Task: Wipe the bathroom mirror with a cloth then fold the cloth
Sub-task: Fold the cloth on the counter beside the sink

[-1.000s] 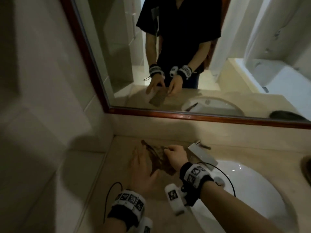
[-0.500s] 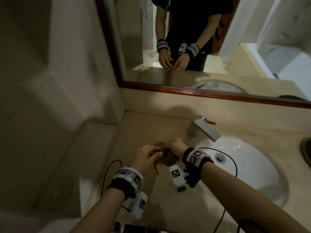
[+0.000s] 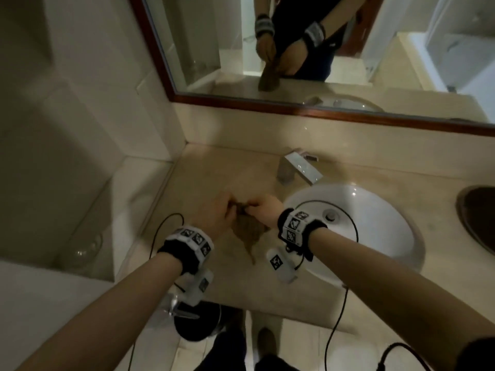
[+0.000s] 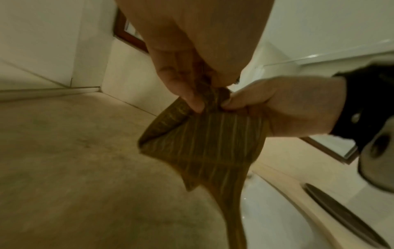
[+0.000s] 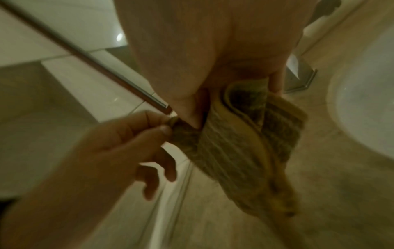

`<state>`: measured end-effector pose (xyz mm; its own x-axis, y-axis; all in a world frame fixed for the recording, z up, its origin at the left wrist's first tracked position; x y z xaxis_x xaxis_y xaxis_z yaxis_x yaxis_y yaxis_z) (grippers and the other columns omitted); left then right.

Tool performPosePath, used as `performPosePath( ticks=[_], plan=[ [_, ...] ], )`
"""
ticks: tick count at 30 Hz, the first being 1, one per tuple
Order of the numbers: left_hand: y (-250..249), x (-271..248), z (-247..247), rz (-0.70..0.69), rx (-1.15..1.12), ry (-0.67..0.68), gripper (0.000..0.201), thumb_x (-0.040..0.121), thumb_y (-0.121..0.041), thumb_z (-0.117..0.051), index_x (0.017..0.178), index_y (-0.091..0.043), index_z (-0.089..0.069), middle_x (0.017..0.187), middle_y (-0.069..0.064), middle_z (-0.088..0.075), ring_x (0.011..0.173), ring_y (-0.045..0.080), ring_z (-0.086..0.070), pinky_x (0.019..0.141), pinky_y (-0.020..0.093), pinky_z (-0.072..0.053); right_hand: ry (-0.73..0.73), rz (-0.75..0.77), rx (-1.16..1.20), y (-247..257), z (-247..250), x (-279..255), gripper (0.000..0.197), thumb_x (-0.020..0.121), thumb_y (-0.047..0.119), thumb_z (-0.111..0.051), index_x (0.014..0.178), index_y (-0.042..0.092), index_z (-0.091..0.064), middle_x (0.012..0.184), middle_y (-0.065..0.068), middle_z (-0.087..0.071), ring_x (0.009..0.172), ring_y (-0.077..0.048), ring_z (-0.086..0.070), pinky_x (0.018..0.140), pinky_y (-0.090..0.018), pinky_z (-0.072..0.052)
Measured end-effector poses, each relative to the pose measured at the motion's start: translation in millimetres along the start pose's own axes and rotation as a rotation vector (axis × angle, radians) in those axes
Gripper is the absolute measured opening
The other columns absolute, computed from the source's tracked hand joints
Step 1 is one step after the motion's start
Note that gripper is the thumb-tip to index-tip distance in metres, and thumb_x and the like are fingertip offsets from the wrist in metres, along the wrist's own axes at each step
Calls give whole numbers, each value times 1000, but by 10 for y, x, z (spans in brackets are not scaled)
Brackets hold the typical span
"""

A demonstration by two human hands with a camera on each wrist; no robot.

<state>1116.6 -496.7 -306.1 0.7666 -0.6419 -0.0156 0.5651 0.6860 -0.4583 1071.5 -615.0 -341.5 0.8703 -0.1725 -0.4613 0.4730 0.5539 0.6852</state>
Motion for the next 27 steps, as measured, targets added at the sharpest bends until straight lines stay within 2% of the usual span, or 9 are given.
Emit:
performPosePath(
  ticks=[4,7,10,13,15,18,21,24,27],
  plan=[
    [-73,-85,-28,84,-48,-48,14,99,-30,-46,96,-17,-51,76,-1,-60,64,16,-56,62,36,-48,-3,9,-166,17,-9,-138,26,94,30,-48,91,12,-66,86,-4,-63,81,-24,-58,75,-33,-50],
    [-105,-124,-43,122,-176,-74,15,101,-26,-45,101,-13,-52,82,5,-61,70,23,-57,65,37,-46,-45,-22,-230,-14,-87,-167,40,95,44,-42,71,17,-58,70,-4,-58,70,-26,-56,64,-33,-46],
    [-107,-157,33,111,-275,-117,17,102,-23,-45,106,-9,-53,84,6,-60,74,25,-58,68,42,-48,-108,-139,-117,-178,-169,-201,60,93,63,-29,72,17,-62,71,-7,-64,61,-25,-58,62,-35,-50],
    [-8,-124,150,91,-224,-139,18,102,-25,-45,107,-11,-53,87,9,-62,75,27,-60,68,44,-52,-136,-277,100,-360,-171,-182,34,93,33,-47,90,8,-69,88,-13,-70,73,-28,-64,70,-36,-56],
    [99,-100,239,101,-203,-174,20,102,-27,-44,108,-11,-54,88,8,-63,75,27,-60,69,45,-53,-160,-381,194,-496,-179,-219,23,89,20,-52,92,3,-66,85,-12,-67,68,-27,-60,60,-30,-48],
    [214,-88,298,153,-241,-192,18,102,-25,-44,107,-10,-52,89,8,-61,78,30,-61,69,44,-52,-139,-448,270,-520,-341,-223,25,84,27,-56,90,4,-62,85,-13,-67,71,-28,-63,63,-32,-49],
    [290,-83,292,187,-268,-153,17,102,-27,-46,107,-12,-52,92,7,-62,81,28,-62,72,42,-54,-126,-358,139,-274,-422,-124,31,82,34,-57,95,7,-63,89,-13,-68,78,-32,-67,73,-40,-59],
    [389,-41,260,170,-285,-74,23,97,-24,-57,117,-12,-53,102,3,-62,92,22,-61,82,38,-53,-153,-230,-91,-101,-299,-55,21,86,24,-55,90,8,-68,82,-10,-66,73,-28,-64,64,-32,-56],
    [614,10,191,207,-345,-14,22,94,-20,-62,113,-11,-56,105,3,-60,99,23,-60,90,38,-51,-133,-266,-183,-297,-242,-50,18,82,25,-58,84,10,-67,79,-10,-67,69,-26,-64,60,-31,-56]
  ],
)
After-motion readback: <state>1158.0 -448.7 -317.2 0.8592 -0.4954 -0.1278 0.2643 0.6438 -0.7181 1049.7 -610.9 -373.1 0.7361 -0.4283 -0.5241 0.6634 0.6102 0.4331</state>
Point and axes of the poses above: each hand's wrist, its own x-axis towards the middle knuckle, its own z-axis out of the back of the hand, y = z × x, the point moved 9 cm from there along x, towards the middle knuckle
